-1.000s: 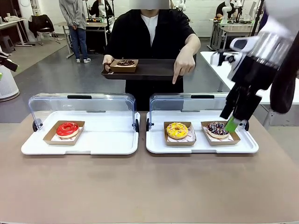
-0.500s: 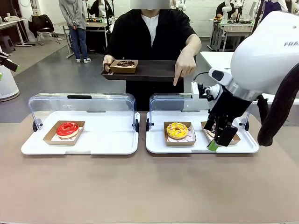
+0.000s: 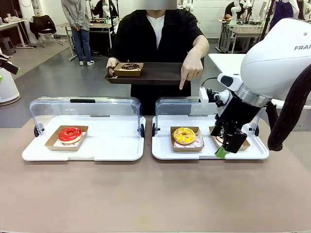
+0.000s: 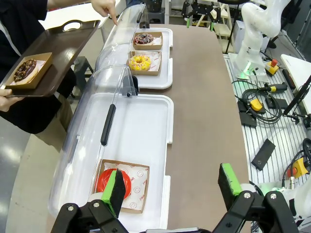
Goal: Provide the desired donut to the person.
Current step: Pick up and lift the Paper togo box containing the Donut pointed at by the person.
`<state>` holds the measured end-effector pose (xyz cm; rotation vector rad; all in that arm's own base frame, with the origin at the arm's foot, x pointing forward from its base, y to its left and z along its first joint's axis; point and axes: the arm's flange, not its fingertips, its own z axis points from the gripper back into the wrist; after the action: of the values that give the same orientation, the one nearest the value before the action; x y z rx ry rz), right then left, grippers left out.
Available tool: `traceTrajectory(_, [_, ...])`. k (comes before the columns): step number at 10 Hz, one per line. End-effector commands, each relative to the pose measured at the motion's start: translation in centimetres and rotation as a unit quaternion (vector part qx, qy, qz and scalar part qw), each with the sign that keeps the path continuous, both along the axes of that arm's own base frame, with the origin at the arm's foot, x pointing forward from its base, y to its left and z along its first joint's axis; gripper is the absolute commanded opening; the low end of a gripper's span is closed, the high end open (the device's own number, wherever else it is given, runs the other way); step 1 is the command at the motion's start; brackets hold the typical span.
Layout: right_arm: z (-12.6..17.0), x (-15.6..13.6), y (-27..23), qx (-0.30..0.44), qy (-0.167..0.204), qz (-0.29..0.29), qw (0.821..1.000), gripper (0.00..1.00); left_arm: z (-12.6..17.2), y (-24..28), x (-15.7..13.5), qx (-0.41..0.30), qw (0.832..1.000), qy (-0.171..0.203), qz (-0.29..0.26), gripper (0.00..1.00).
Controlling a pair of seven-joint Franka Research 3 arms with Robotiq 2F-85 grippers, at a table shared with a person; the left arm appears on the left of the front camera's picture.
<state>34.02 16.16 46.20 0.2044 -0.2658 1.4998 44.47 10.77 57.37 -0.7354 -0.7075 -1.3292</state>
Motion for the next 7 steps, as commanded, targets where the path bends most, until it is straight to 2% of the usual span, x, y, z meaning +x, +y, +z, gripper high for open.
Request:
traceTrajectory(1, [0.0,-0.2,0.3,-0.010,-0.004,-0.007,1.000,1.00,0.1,0.0,-0.1,-0.003,1.000,0.000,-0.001,1.00])
traceTrajectory(3, [0.1,-0.1,0.0,0.000,-0.001,0.001,1.000,1.00,0.1,0.0,-0.1,-0.003,1.000,0.000,-0.001,1.00])
traceTrajectory(4, [-0.9,0.7,1.6,-0.024,0.005,-0.003,1.000,1.00,0.1,0.0,-0.1,-0.003,1.000,0.000,-0.001,1.00])
traceTrajectory(7, [-3.9,5.1,5.8,-0.079,0.021,-0.023,0.996,1.00,0.1,0.0,-0.1,-0.003,1.000,0.000,-0.001,1.00])
